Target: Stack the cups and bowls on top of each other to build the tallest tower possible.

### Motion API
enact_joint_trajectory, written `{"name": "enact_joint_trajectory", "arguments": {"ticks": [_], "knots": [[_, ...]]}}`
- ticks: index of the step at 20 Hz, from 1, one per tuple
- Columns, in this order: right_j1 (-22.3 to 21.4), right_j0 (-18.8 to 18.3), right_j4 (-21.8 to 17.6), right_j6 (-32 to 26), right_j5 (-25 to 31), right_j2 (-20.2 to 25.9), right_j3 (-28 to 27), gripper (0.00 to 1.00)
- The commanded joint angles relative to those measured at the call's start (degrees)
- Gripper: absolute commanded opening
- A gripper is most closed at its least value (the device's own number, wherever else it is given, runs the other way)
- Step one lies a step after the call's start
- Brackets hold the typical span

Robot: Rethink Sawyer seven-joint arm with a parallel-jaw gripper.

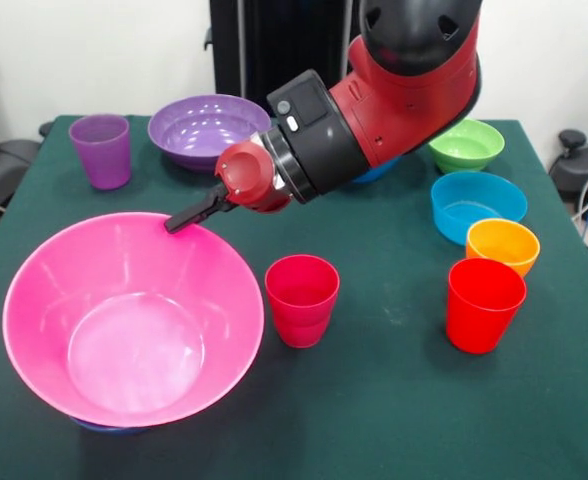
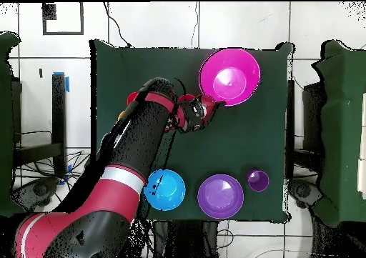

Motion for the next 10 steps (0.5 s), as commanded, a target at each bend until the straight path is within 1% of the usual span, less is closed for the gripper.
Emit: {"name": "enact_joint_trajectory", "arguments": {"ticks": [1,10], "knots": [[0.53,0.38,-0.09,10.92,-5.03,3.14,1.03,0.0],[0.84,-0.74,-0.75,9.89,-7.96,2.94,0.71,0.0]]}}
